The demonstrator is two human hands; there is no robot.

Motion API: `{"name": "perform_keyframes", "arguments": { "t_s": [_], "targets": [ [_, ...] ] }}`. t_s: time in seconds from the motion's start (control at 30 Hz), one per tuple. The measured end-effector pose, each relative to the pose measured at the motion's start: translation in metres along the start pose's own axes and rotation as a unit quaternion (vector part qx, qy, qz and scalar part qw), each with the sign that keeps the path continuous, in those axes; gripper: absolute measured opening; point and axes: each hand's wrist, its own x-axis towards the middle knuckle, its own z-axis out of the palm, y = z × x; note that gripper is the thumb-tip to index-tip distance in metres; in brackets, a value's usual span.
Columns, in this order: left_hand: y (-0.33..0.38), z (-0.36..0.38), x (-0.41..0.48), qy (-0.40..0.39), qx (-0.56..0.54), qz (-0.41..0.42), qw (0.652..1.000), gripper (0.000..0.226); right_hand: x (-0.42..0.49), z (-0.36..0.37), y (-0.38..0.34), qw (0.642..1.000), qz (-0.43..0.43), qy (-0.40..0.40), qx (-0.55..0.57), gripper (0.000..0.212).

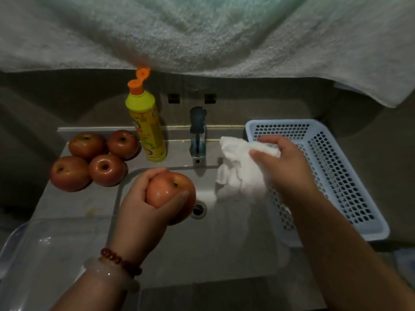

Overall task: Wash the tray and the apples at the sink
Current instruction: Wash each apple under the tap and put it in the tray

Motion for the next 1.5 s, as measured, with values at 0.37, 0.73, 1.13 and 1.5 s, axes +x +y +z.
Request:
{"name": "perform_keyframes", "arguments": {
  "t_s": [0.37, 0.73, 1.13, 1.5],
  "targets": [
    [0.010, 0.034, 0.001, -0.026, -0.006, 0.002, 1.000, 0.053, 0.051, 0.011, 0.036, 0.944, -0.054, 0.084, -0.313, 0.053],
    [0.013, 0.031, 0.003, -0.014, -0.002, 0.013, 1.000, 0.054, 0.047, 0.033, 0.054, 0.923, -0.012, -0.027, -0.384, 0.084],
    [-0.020, -0.053, -0.021, 0.069, -0.055, -0.028, 0.996, 0.068, -0.071, 0.096, -0.009, 0.917, -0.163, -0.333, -0.144, 0.078],
    [-0.059, -0.152, -0.033, 0.020, 0.233, -0.015, 0.972, 0.075, -0.107, 0.215, 0.010, 0.858, -0.207, -0.453, -0.125, 0.067]
  ]
}}
